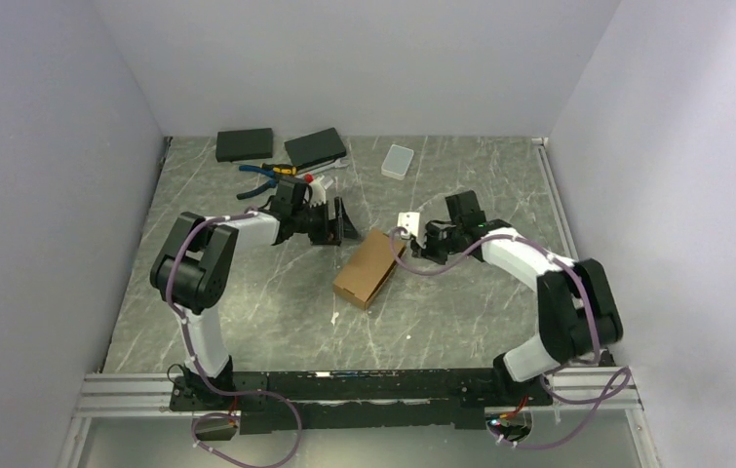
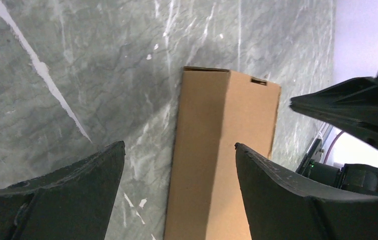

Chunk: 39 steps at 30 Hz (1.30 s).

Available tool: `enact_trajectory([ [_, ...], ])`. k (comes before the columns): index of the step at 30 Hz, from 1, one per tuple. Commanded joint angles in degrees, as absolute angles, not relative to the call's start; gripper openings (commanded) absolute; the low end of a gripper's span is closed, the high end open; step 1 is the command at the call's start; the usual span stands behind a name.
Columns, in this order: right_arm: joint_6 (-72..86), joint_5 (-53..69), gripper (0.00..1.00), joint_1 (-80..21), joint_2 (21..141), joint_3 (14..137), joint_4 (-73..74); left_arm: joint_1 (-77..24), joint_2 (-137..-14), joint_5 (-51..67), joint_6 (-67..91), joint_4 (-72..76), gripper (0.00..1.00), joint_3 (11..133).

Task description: Fold the paper box

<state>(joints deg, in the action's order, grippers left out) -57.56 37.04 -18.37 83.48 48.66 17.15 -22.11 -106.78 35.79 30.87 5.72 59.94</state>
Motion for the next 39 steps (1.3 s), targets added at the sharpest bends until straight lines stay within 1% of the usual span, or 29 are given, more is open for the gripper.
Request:
enact_trajectory([
  [1, -53.4, 35.1, 0.00, -20.6, 88.9, 51.6, 22.4, -22.5, -108.8, 37.5, 31.0, 6.3, 0.85, 62.3],
  [6, -47.7, 26.5, 0.00, -24.2, 94.3, 53.6, 18.3, -22.7, -111.2, 39.5, 31.3, 6.7, 0.80, 63.5],
  [9, -42.9, 21.0, 0.00, -25.2, 96.5, 54.1, 11.7, -23.1, -112.8, 41.1, 30.9, 6.1, 0.75, 64.4],
  [12, -42.1, 15.1, 0.00, -27.0, 98.3, 54.2, 5.9, -23.7, -114.4, 42.3, 30.1, 5.1, 0.71, 65.1],
  [15, -44.6, 13.8, 0.00, -28.6, 98.8, 54.1, 1.2, -24.4, -116.3, 43.7, 29.6, 4.6, 0.67, 66.3],
  [18, -47.4, 18.2, 0.00, -28.8, 97.7, 53.1, -3.0, -25.5, -117.6, 44.1, 29.1, 4.1, 0.65, 67.2],
  [23, -48.5, 23.5, 0.00, -28.7, 96.9, 52.6, -2.1, -26.0, -117.1, 42.9, 29.8, 4.4, 0.65, 67.1],
  [27, -51.2, 28.0, 0.00, -26.0, 96.3, 54.7, 7.4, -25.0, -115.2, 39.4, 32.6, 3.8, 0.68, 66.1],
  [32, -54.8, 37.2, 0.00, -19.7, 92.9, 57.3, 20.7, -21.8, -110.4, 37.5, 36.4, 7.6, 0.74, 62.3],
  [36, -48.7, 43.9, 0.00, -16.2, 91.4, 58.0, 23.1, -21.2, -105.1, 36.3, 36.1, 7.8, 0.79, 60.1],
  [39, -36.5, 52.2, 0.00, -13.5, 93.0, 59.0, 22.4, -21.1, -102.1, 36.1, 35.5, 6.8, 0.79, 58.7],
])
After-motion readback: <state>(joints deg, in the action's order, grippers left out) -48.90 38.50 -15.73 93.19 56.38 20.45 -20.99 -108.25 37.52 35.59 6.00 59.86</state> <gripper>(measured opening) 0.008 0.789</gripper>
